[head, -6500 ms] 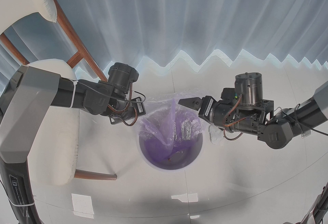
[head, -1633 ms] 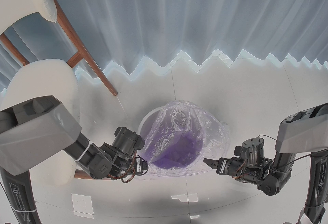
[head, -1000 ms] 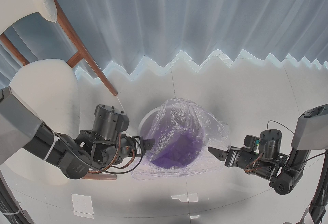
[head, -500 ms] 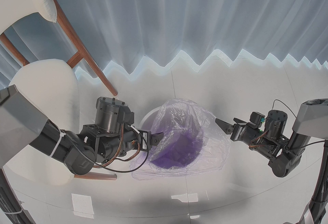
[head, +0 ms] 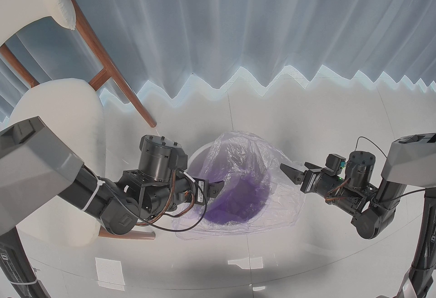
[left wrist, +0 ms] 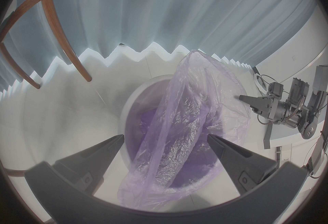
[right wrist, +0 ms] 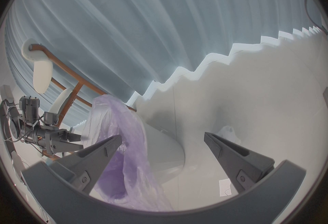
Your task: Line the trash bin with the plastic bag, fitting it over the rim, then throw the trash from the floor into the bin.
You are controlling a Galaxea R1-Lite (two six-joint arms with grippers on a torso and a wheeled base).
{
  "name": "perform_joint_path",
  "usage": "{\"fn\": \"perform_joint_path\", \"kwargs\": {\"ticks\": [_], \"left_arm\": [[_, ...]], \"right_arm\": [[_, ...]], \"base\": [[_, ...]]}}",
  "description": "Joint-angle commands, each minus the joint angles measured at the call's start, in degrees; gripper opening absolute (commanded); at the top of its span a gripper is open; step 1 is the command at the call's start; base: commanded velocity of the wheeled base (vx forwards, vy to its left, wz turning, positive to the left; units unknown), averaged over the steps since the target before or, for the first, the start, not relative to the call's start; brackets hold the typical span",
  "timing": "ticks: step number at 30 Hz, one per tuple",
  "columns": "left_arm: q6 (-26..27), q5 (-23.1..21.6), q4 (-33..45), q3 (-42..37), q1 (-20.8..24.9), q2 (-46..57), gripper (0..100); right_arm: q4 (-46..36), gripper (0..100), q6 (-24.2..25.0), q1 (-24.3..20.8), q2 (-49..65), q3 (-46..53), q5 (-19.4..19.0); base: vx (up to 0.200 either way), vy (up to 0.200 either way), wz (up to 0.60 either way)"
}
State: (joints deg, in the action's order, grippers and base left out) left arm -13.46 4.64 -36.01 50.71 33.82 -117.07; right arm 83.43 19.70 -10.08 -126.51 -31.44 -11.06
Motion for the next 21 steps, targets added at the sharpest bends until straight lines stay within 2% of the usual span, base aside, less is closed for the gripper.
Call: {"fn": "perform_joint_path", "kwargs": {"ticks": [1,2,7,8,21], "left_arm": [[-0.1,0.0,-0.4,-0.1,0.0,-1.1,100],[0.0,0.1,-0.4,-0.2,0.0,-1.3,0],[-0.2,0.2,-0.4,0.1,0.0,-1.6,0],[-0.3,0.3,-0.4,0.0,0.0,-1.6,0],[-0.2,0.3,-0.4,-0.4,-2.8,1.8,0]], "right_arm": [[0.2,100,0.2,-1.3,-0.1,1.0,0.0],[0.2,100,0.3,-1.3,-0.3,1.2,0.0],[0.5,100,0.6,-2.4,-0.7,1.3,0.1],[0.5,0,0.6,-2.4,-0.8,1.2,0.2],[0.5,0,0.4,-2.0,-0.9,-0.7,0.2]], "base": [[0.0,0.0,0.0],[0.0,0.0,0.0],[0.0,0.0,0.0],[0.0,0.0,0.0],[0.0,0.0,0.0]]}}
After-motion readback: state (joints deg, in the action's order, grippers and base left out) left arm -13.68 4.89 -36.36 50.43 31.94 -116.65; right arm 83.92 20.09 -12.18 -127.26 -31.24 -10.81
